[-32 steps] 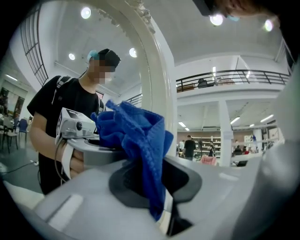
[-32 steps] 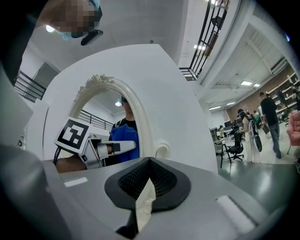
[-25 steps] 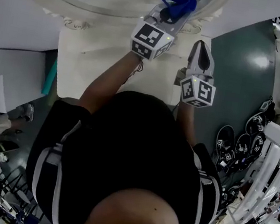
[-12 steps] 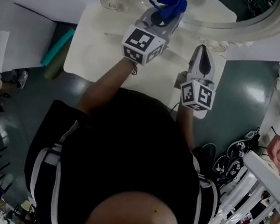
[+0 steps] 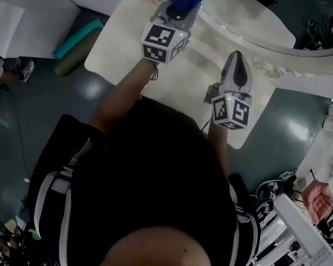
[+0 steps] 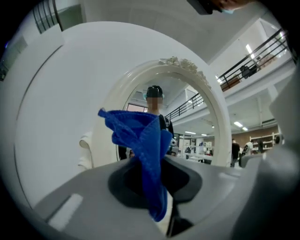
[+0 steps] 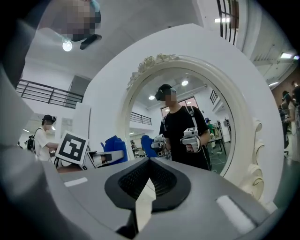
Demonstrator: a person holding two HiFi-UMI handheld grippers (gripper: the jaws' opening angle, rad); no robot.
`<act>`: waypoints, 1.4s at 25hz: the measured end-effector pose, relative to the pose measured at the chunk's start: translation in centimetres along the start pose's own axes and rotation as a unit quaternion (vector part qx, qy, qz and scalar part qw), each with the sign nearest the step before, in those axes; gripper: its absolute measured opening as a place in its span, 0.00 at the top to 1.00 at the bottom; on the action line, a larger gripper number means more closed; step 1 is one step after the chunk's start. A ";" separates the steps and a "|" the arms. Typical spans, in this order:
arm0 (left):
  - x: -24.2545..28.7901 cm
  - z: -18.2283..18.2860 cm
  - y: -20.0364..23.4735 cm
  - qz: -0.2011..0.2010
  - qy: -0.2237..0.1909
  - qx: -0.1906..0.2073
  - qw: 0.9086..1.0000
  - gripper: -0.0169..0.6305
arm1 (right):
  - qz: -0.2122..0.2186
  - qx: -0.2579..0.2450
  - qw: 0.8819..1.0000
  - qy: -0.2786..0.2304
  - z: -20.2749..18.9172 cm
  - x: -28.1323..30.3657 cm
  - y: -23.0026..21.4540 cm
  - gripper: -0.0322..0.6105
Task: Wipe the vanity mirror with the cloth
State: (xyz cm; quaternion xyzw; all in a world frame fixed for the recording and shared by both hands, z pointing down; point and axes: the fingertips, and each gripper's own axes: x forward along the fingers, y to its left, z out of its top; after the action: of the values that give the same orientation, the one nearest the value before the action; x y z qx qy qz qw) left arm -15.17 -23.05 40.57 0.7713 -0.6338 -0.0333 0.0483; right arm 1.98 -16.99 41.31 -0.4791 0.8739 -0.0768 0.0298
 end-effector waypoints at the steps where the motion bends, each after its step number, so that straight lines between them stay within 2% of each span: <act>1: 0.1 -0.2 0.5 0.005 0.002 -0.002 1.000 0.88 | 0.000 -0.001 1.000 0.002 -0.1 0.0 0.0 0.95; 7: 1.2 -0.3 1.4 0.014 -0.003 -0.002 1.000 0.88 | -0.011 -0.002 1.000 0.006 -0.1 0.4 -0.8 0.95; 10: 2.0 -0.9 1.9 0.033 -0.001 -0.005 0.999 0.88 | -0.017 0.001 1.000 0.007 -0.2 0.8 -1.6 0.95; 15: 2.9 -2.3 3.3 0.067 0.008 -0.032 0.997 0.88 | -0.023 0.004 1.000 0.011 -0.6 1.3 -2.7 0.95; 23: 4.8 -4.9 5.5 0.098 0.021 -0.049 0.994 0.88 | -0.028 0.007 0.999 0.013 -0.9 2.7 -4.4 0.95; 29: 6.1 -5.4 5.1 0.094 0.023 -0.069 0.993 0.88 | -0.043 0.010 0.999 0.019 -0.8 2.6 -6.0 0.95; 35: 6.4 -5.1 4.7 0.101 0.000 -0.072 0.992 0.88 | -0.052 0.013 0.998 0.022 -0.5 2.5 -6.8 0.95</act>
State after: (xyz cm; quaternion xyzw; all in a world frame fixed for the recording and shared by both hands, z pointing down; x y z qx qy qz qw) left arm -17.98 -30.10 46.21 0.6979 -0.7044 -0.0738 0.1066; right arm 6.24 -22.60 43.00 -0.5218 0.8471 -0.0996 0.0130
